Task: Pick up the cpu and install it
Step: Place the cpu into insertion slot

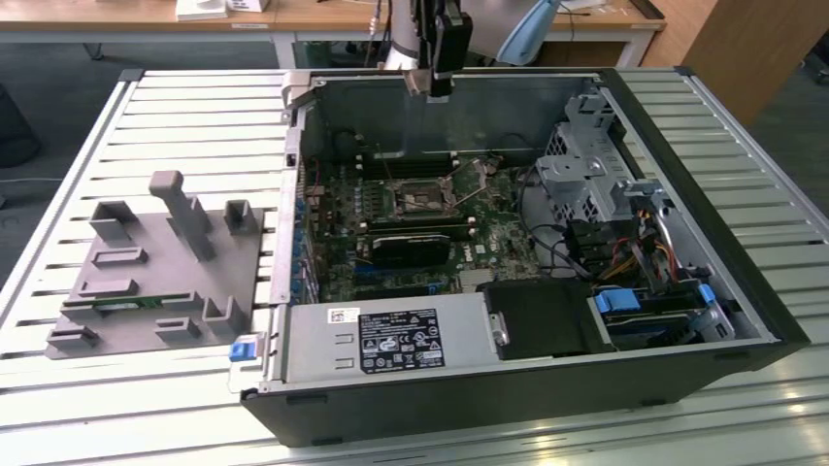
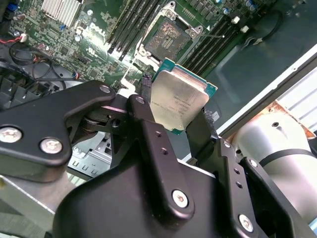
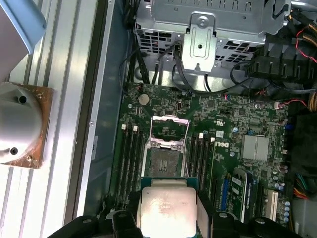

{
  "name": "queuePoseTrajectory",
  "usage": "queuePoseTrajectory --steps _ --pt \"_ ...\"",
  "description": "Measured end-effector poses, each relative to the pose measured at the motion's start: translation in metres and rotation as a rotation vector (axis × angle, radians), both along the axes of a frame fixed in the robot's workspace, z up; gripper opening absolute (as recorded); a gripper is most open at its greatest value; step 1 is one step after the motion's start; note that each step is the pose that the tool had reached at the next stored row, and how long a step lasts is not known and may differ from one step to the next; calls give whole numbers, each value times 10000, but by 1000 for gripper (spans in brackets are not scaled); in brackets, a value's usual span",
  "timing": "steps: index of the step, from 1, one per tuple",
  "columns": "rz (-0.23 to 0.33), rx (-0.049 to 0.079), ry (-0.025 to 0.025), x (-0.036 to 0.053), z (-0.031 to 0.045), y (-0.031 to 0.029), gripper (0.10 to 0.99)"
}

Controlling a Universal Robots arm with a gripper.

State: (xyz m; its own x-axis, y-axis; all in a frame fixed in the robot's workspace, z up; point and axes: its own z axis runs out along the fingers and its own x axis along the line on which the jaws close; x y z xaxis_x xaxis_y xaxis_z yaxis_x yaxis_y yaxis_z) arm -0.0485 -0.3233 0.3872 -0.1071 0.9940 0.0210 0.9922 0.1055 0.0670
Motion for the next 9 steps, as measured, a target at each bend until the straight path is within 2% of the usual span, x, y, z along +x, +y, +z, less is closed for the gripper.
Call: queuePoseTrajectory --steps 9 --pt "0 -5 0 0 -22 0 533"
